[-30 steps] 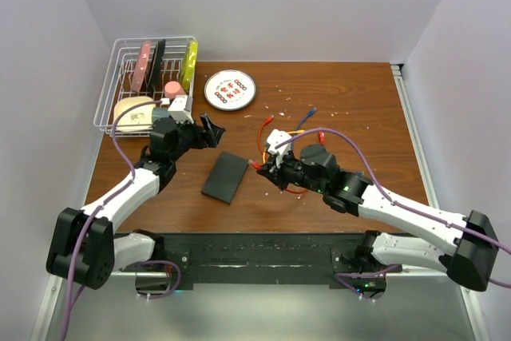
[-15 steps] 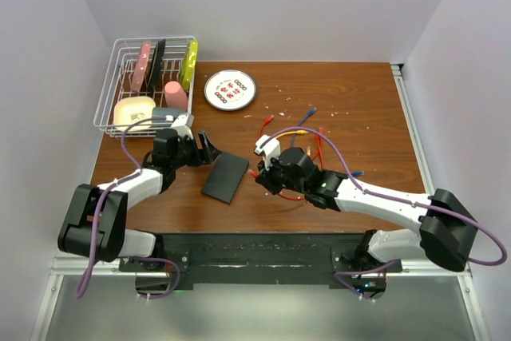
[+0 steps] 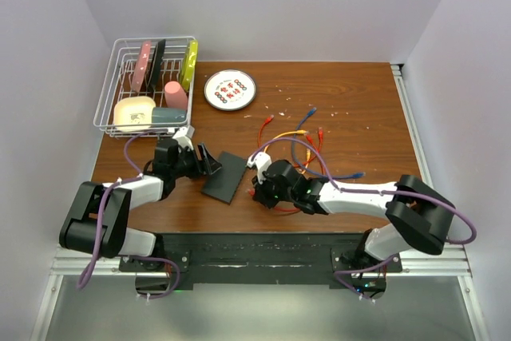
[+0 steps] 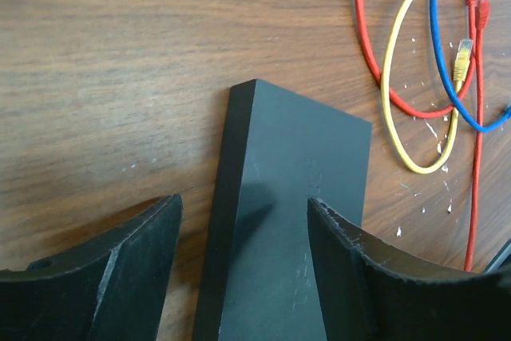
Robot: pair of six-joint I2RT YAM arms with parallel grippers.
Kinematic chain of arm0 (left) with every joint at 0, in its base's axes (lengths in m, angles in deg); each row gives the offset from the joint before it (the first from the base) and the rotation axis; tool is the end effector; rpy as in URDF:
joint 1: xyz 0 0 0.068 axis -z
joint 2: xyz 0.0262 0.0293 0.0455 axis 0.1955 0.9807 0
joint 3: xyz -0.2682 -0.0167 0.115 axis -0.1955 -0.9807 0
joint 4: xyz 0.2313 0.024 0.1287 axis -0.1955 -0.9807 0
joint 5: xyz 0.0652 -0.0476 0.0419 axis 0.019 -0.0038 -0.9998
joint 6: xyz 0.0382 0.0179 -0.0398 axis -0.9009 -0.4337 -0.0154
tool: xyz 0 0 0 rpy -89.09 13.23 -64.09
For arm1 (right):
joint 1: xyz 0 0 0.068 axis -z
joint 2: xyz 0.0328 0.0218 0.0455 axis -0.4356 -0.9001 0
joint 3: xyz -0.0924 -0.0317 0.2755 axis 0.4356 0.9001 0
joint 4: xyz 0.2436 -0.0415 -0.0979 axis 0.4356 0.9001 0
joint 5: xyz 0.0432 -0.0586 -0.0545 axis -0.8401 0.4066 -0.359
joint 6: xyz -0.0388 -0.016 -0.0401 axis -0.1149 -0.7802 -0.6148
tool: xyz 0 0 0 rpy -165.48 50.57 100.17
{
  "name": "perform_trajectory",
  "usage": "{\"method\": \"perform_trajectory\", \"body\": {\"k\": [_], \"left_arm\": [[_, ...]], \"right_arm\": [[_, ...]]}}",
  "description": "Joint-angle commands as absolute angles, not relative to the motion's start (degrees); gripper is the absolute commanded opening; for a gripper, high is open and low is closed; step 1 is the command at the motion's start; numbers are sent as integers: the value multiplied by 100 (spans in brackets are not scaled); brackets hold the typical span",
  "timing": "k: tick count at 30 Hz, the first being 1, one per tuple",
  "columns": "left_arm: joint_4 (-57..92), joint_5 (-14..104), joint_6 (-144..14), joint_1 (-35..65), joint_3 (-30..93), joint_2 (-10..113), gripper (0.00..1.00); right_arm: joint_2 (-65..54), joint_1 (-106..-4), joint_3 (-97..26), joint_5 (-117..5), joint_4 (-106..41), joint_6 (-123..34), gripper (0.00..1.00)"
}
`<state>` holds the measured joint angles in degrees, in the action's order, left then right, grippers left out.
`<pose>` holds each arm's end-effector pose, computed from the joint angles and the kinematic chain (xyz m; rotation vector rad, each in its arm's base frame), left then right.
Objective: Insert the plug into the switch port
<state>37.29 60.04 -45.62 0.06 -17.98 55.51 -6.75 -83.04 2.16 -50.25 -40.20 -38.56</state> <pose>0.2381 -0.0644 0.1518 -0.1385 2.2512 -0.8434 0.1586 0.2480 0.1912 -0.8918 2.1411 0.6772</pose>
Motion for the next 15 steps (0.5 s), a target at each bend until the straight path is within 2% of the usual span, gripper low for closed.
{"method": "perform_trajectory", "body": {"k": [1, 15], "left_arm": [[3893, 6017, -4420, -81, -1901, 5627, 67], [4113, 6202, -4358, -90, -2103, 5689, 62]], "right_arm": [[-937, -8515, -38, -4898, -4193, -3668, 0], [-1851, -8840, -565, -4300, -3823, -3615, 0]]}}
